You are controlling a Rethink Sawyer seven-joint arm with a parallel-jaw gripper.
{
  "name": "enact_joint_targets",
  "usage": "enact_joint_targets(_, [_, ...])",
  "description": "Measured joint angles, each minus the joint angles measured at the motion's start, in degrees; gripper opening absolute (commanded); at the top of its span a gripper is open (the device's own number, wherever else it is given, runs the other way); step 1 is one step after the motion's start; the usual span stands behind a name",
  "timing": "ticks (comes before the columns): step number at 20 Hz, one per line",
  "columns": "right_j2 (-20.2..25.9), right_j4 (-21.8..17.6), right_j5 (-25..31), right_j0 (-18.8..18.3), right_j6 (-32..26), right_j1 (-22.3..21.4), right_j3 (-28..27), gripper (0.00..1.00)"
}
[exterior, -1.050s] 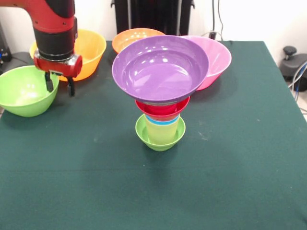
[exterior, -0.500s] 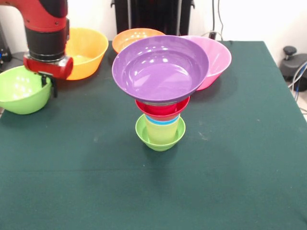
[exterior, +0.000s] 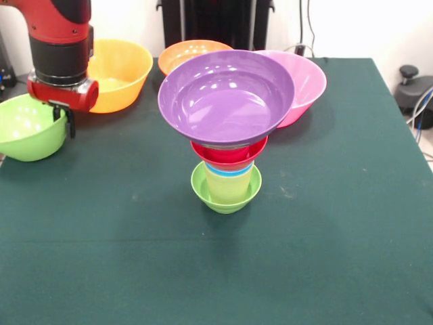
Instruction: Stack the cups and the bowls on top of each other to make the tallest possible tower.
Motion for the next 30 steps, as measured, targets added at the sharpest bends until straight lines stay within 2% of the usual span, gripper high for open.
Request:
enact_joint_targets(7, [-0.02,0.73,3.08,1.17,0.0,-2.75,0.12,0.0])
enact_joint_targets(17, [0.01,5.11,15.49,6.16,0.0,-10.88,0.2,0.0])
enact_joint_targets(26, [0.0,7.02,22.56,9.12,0.0,-14.52,0.07,0.0])
enact_joint_targets(30, [0.0,7.99,27.97,10.97,0.0,-15.64,-0.67,0.0])
